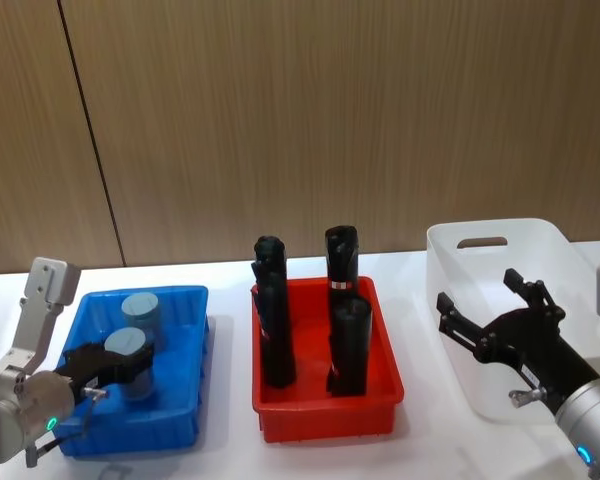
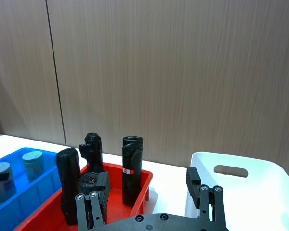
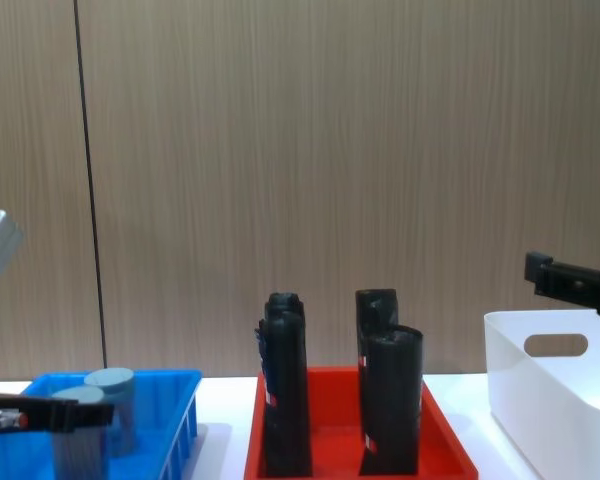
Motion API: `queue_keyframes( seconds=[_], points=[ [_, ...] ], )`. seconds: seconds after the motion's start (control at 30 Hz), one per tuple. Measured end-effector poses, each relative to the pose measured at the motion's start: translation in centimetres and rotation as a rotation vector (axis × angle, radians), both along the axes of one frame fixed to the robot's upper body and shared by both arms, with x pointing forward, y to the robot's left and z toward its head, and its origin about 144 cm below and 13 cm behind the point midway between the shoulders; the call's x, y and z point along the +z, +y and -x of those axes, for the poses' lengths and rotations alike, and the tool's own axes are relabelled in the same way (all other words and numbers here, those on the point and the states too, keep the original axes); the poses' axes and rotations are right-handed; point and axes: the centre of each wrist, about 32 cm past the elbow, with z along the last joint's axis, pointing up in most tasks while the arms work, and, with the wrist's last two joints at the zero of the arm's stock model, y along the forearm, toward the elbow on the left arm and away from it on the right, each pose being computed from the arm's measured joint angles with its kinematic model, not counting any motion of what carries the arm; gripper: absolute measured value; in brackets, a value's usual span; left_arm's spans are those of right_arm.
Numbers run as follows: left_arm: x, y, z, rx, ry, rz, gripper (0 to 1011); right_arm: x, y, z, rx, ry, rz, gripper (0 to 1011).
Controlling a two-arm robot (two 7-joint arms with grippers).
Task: Pick the cotton swabs from the blue box and place them into the white box.
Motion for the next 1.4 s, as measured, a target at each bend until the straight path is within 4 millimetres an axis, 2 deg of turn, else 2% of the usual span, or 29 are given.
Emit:
queue_keyframes(
  seconds=[0.6,0.93,1.4],
  points=[
    [3.1,-0.6,3.4,-0.053,-0.211,-0.083,670,0.0,0.0,0.0,0.000,0.000,0.000,1001],
    [5.4,-0.7,5.3,-0.178,-0.323,-0.092,670,0.0,0.0,0.0,0.000,0.000,0.000,1001],
    [7.6,-0.7,6.2,-0.377,-0.403,-0.051,671,0.0,0.0,0.0,0.000,0.000,0.000,1001]
  ],
)
